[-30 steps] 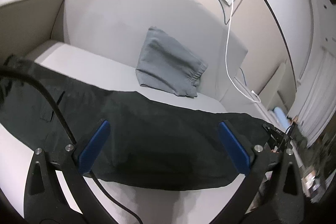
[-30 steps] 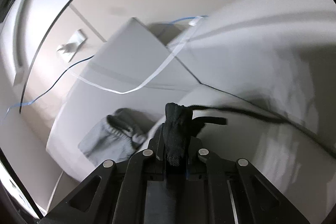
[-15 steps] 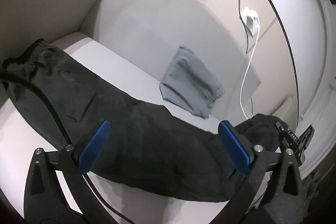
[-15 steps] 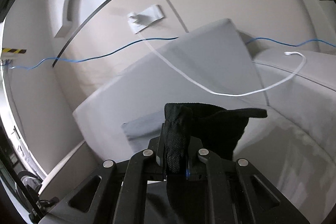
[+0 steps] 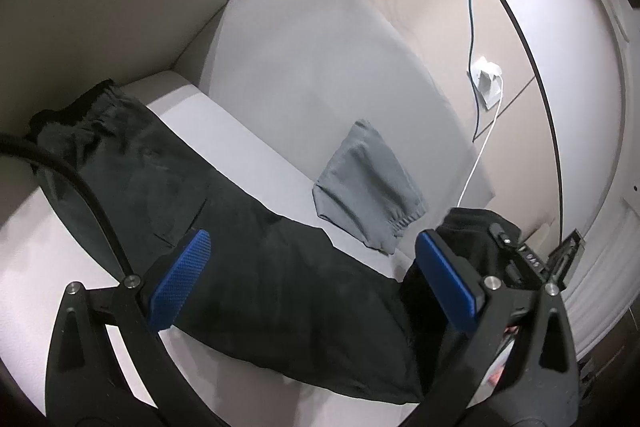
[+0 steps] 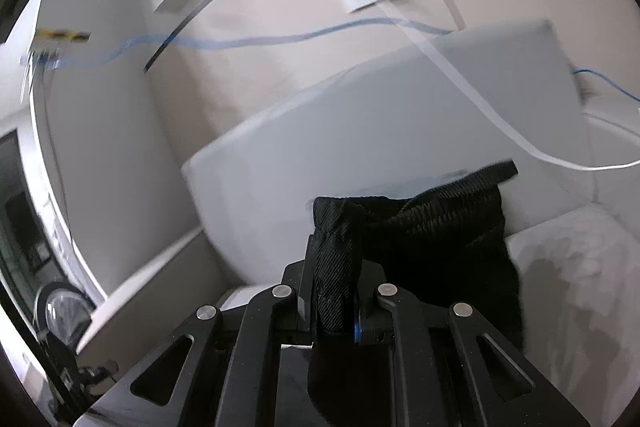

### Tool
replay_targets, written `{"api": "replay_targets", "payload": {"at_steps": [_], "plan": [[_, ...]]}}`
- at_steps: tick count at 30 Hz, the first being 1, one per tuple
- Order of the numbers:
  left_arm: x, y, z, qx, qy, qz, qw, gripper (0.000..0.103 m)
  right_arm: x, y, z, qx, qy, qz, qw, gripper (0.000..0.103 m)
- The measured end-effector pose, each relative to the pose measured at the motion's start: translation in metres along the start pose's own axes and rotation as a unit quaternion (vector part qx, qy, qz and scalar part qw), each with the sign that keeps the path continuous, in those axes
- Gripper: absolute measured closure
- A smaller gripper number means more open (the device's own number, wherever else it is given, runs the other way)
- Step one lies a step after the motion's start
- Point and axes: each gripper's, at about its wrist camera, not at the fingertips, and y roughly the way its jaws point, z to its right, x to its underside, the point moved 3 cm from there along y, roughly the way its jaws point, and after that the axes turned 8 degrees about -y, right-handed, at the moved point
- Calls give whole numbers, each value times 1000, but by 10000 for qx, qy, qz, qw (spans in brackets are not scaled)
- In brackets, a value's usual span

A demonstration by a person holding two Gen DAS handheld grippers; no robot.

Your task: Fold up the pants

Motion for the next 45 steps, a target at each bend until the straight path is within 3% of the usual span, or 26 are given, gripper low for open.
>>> {"api": "replay_targets", "payload": {"at_steps": [9,14,28,34,40,45], "plan": [[-4,4,-8,-83,-50,-57,9999,1,76,71,-87,-510,-828,-821,9919,92],[-3,8,-9,-139,-19,-144,9998,1,115,82,-99,-604,-1068,-1117,9861,92],[0,15,-12,-232,-37,-255,9994,1,155,81,-122,-674,-1835,-1386,9709,92],[0,17,-15,-253,-96,-296,9992,1,188,83,-142,-616,-2630,-1732,9471,92],[0,18,-16,-272,-85,-321,9991,1,229,94,-150,-444,-3219,-2406,9146,92],[3,27,-22,-327,-134,-529,9980,1,243,99,-150,-385,-3369,-2674,9020,85]]}}
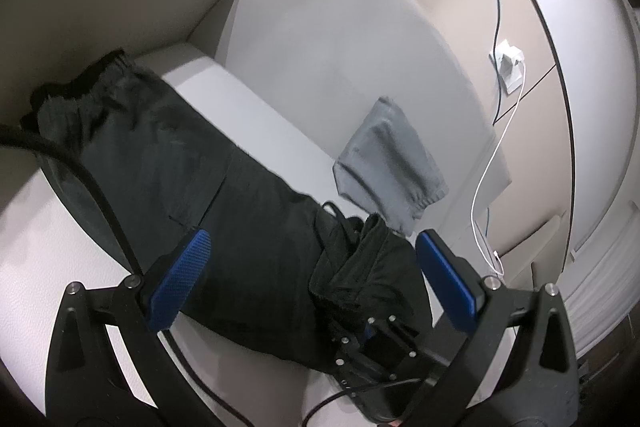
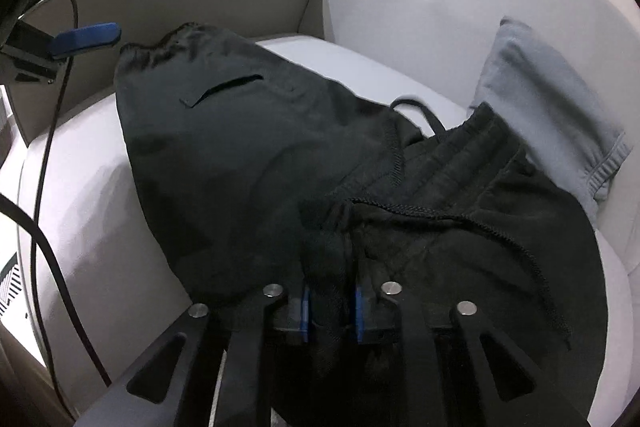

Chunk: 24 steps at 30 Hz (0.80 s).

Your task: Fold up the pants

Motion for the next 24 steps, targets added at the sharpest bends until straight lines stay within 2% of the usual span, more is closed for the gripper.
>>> {"api": "replay_targets", "payload": {"at_steps": [1,2,3,4,5,9,12,16,19,24], "plan": [[1,3,-1,-16,-13,-47,10000,1,-1,-1,1,-68,28,-13,10000,79],[2,7,-3,-44,-29,-130,9999,1,-1,-4,2,-168,94,-46,9998,65],[4,10,-3,-66,-35,-194,9998,1,-1,-9,5,-309,237,-107,9992,56],[6,14,-5,-88,-33,-269,9996,1,-2,-16,7,-369,377,-123,9985,38],[8,19,-6,-116,-29,-359,9993,1,-2,-29,11,-448,562,-24,9974,25],[20,39,-10,-131,-116,-811,9966,1,9,-86,41,-794,1027,549,9900,22],[34,56,-12,-124,-160,-1188,9927,1,29,-120,75,-639,1180,692,9885,22],[57,85,-11,-132,-256,-1742,9843,1,79,-147,111,-177,999,517,9935,22],[72,107,-6,-193,-242,-1996,9794,1,120,-157,125,8,969,303,9948,22],[90,125,10,-337,-72,-2089,9773,1,163,-149,123,53,951,72,9954,22]]}}
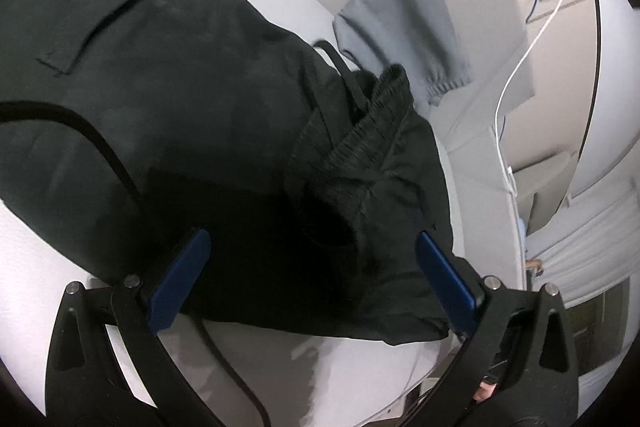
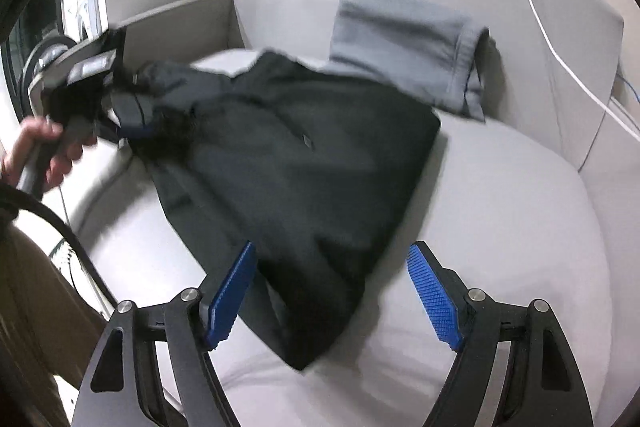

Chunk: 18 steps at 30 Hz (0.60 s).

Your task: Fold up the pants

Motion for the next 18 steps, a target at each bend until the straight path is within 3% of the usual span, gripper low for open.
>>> {"api": "replay_targets", "payload": {"at_steps": [5,6,7,8,10,12,13,16,18], "plan": [[10,15,15,67,26,-274,9996,2,15,17,-13,166,-289,-86,9994,25],[12,13,14,101,-13,-316,9994,6,16,18,-15,202,-319,-66,9993,26],[12,14,14,159,-86,-368,9992,8,17,19,-16,190,-316,-45,9993,30],[12,16,13,258,-214,-426,9985,11,18,20,-15,128,-334,-30,9994,42],[11,16,12,451,-376,-474,9971,20,20,20,-18,21,-414,16,9991,62],[13,22,11,572,-508,-682,9947,44,22,17,-21,87,-517,78,9986,69],[14,23,10,517,-521,-774,9943,49,20,16,-21,131,-546,111,9984,71],[16,26,18,518,-370,-789,9949,51,20,15,-15,60,-298,68,9995,71],[13,29,24,462,-298,-716,9959,45,22,17,-11,28,-184,16,9998,70]]}}
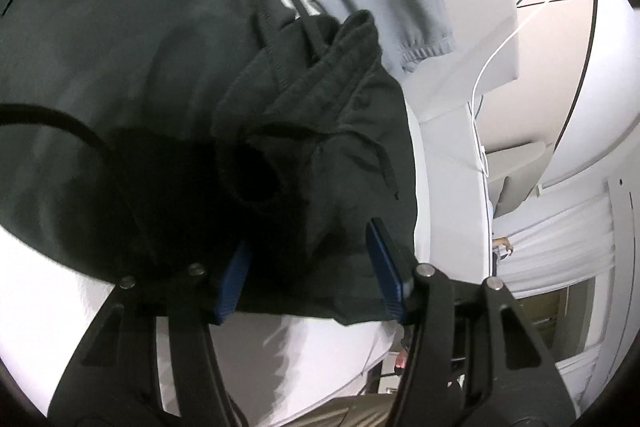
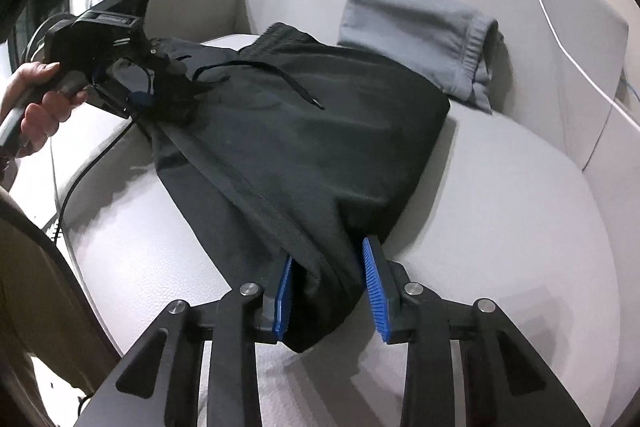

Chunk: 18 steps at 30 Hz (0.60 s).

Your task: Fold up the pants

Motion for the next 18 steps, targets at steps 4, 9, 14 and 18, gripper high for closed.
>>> {"api": "replay_targets", "payload": {"at_steps": [4,9,14,18], "plan": [[-1,11,-1,-202,90,76,9997,82,0,2,0,-61,26,8,10000,79],[6,-4,-3,129,52,27,9999,95,-1,-4,5,112,85,113,9998,98],[22,-19,7,-19,438,14,9990,95,6,-17,1,-36,-36,137,9999,98],[23,-1,-2,-683,498,-98,9964,95,19,-3,-15,-37,-516,-279,9983,98]]}}
